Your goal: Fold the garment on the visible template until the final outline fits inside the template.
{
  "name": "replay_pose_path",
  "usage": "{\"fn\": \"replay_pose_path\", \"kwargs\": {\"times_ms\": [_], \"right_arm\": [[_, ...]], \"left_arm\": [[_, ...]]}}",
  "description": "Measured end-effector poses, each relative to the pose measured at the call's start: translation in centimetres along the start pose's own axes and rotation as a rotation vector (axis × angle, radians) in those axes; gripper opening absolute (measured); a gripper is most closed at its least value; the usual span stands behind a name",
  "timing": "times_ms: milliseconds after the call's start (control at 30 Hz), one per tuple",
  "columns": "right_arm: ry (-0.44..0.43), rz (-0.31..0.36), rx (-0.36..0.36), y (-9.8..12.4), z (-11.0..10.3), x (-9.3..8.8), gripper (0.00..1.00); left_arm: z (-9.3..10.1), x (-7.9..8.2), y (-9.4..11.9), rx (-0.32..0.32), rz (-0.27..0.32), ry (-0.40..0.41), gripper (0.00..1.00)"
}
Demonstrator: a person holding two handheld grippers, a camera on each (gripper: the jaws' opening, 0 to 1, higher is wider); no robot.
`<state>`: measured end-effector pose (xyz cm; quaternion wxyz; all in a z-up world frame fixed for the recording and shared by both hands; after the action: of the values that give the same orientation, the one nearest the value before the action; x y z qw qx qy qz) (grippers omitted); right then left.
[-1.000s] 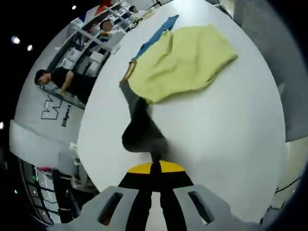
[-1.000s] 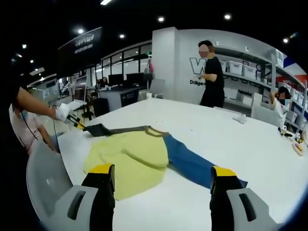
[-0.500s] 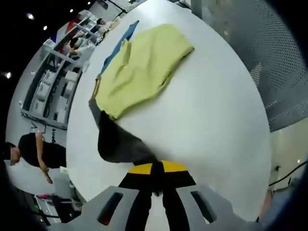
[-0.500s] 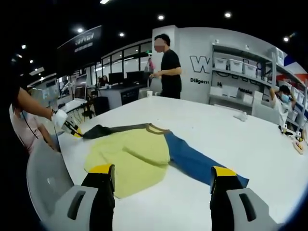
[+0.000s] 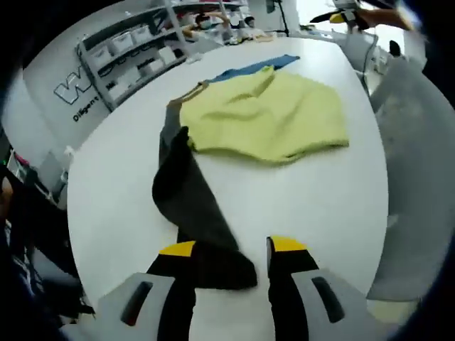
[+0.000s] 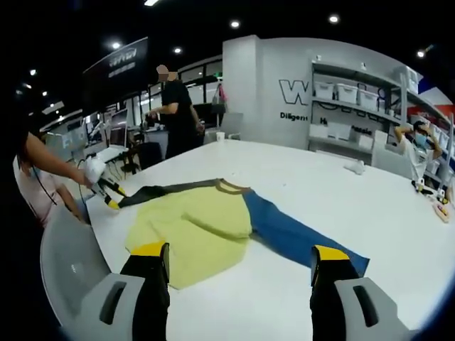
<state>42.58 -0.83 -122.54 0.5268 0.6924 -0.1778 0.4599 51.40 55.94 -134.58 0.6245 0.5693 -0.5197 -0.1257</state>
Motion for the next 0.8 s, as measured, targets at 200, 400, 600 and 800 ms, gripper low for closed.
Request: {"fn": "replay_pose_path", "kwargs": {"times_ms": [200, 400, 600, 800], "right_arm": [[-0.008, -0.001, -0.007, 0.2, 0.1, -0.1, 0.79], [-0.009, -0.002, -0.013, 0.5, 0.3, -0.1, 0.79], [-0.013, -0.006, -0.020, 0.6, 0.3, -0.1, 0.78], [-0.013, -0.008, -0.012, 0.2, 0.1, 0.0, 0.78]], "left_arm": [[-0.2, -0.4, -1.3, -0.011, -0.084, 0.137, 0.20], [-1.1, 0.2, -1.4, 0.075, -0.105, -0.010, 0.04], [-4.2, 1.4, 0.5, 0.344, -0.105, -0.321, 0.03], [-2.2, 1.0, 0.5, 0.188, -0.061, -0.376, 0.03]]}}
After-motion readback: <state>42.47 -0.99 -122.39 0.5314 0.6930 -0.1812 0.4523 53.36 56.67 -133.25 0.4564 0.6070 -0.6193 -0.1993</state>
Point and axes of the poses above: the point that each gripper's makers call its tool centre point, and the gripper's own axes: y roughly backward along the fingers, z roughly to its right, x roughly out of its top, the point moved 10 cm from there along y, roughly backward along the fingers, and after that the axes turned 8 degrees about -z, right-handed, at the moved point
